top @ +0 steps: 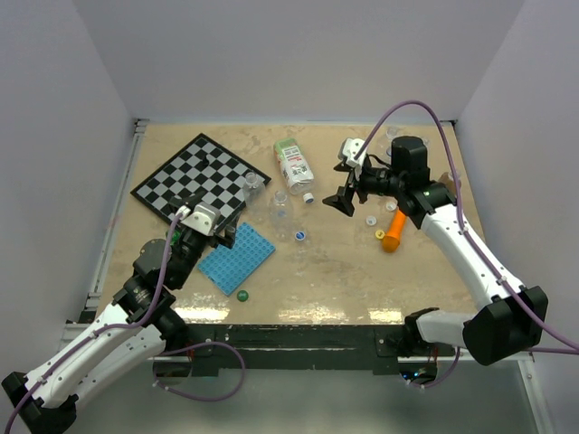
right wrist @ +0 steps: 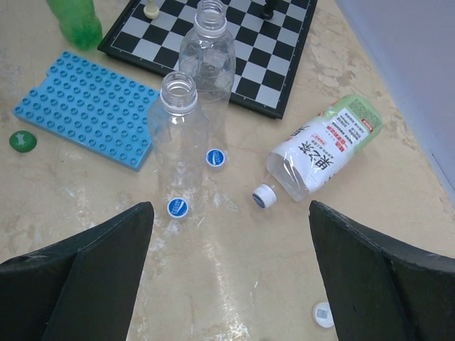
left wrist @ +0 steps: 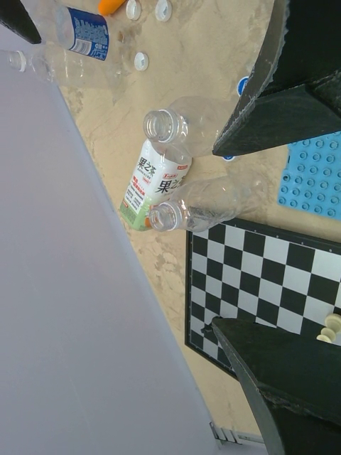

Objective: Unscrew the bottle caps
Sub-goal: Pick up the plastic bottle at the center of the board.

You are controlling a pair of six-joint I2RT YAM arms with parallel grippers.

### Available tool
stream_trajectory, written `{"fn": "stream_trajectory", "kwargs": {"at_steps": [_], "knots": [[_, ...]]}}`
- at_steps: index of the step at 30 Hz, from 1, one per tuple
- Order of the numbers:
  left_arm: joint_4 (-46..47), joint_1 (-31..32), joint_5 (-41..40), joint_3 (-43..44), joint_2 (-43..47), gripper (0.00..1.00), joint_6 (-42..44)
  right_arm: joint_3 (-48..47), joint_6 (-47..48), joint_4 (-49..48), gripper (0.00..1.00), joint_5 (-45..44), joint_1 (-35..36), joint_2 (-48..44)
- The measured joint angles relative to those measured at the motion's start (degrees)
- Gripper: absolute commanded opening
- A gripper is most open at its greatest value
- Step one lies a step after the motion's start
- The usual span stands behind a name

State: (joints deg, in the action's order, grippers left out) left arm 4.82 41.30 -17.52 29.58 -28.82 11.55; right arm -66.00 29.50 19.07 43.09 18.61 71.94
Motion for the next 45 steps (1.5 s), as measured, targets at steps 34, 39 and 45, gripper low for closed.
{"fn": "stream_trajectory", "kwargs": {"at_steps": [34,39,45], "knots": [[0.0,0.0,0.4,0.0,0.0,1.0,0.0,1.8,-0.4,-1.1,0.95,0.0,-0.3,0.0],[0.0,0.0,0.4,0.0,0.0,1.0,0.0,1.8,-0.4,-1.3,0.95,0.0,-0.3,0.3],[0.0,0.0,0.6,0.0,0.0,1.0,0.0,1.8,-0.4,-1.7,0.95,0.0,-0.3,1.7]]}}
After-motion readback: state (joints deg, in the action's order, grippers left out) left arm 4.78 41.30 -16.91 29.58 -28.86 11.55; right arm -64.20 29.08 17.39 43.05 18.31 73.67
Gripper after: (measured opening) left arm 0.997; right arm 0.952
